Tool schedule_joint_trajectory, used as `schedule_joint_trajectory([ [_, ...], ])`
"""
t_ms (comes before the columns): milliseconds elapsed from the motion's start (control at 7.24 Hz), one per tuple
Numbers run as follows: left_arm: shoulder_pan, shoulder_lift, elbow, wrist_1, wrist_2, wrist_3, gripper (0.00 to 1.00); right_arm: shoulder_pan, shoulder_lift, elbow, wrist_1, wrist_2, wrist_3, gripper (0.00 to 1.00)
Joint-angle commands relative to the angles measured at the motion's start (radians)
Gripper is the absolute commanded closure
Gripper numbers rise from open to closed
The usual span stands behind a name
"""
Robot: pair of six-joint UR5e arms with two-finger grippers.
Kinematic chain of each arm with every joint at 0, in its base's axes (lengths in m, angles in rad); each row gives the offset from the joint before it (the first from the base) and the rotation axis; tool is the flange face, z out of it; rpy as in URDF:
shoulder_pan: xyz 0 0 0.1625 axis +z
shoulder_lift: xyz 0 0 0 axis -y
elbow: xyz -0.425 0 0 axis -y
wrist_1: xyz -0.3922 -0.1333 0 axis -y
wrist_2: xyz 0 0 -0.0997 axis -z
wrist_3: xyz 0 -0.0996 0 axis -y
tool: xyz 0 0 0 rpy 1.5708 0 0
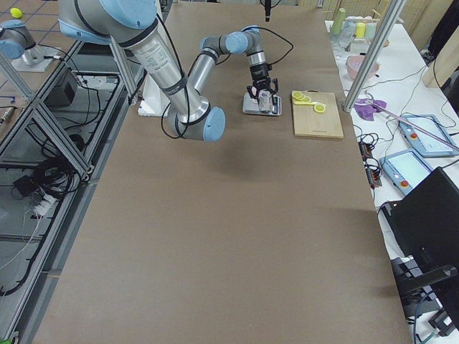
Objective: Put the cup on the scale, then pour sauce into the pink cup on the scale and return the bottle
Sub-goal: 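Tilt the bottle with the right gripper to pour into the pink cup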
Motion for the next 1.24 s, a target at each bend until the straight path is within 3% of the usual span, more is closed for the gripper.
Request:
schedule_joint_trajectory([
  [0, 0.0, 0.001, 0.002, 0.0, 0.0, 0.0, 0.03, -0.028, 0.01, -0.004, -0.008, -0.048, -0.006, 1.0],
  [829, 0.0, 0.001, -0.002, 0.0, 0.0, -0.002, 0.03, -0.034, 0.021, -0.02, -0.052, -0.093, -0.034, 1.0],
  [1105, 0.001, 0.0, -0.002, 0.0, 0.0, -0.002, 0.03, -0.033, -0.008, 0.047, 0.027, -0.081, -0.016, 1.0],
])
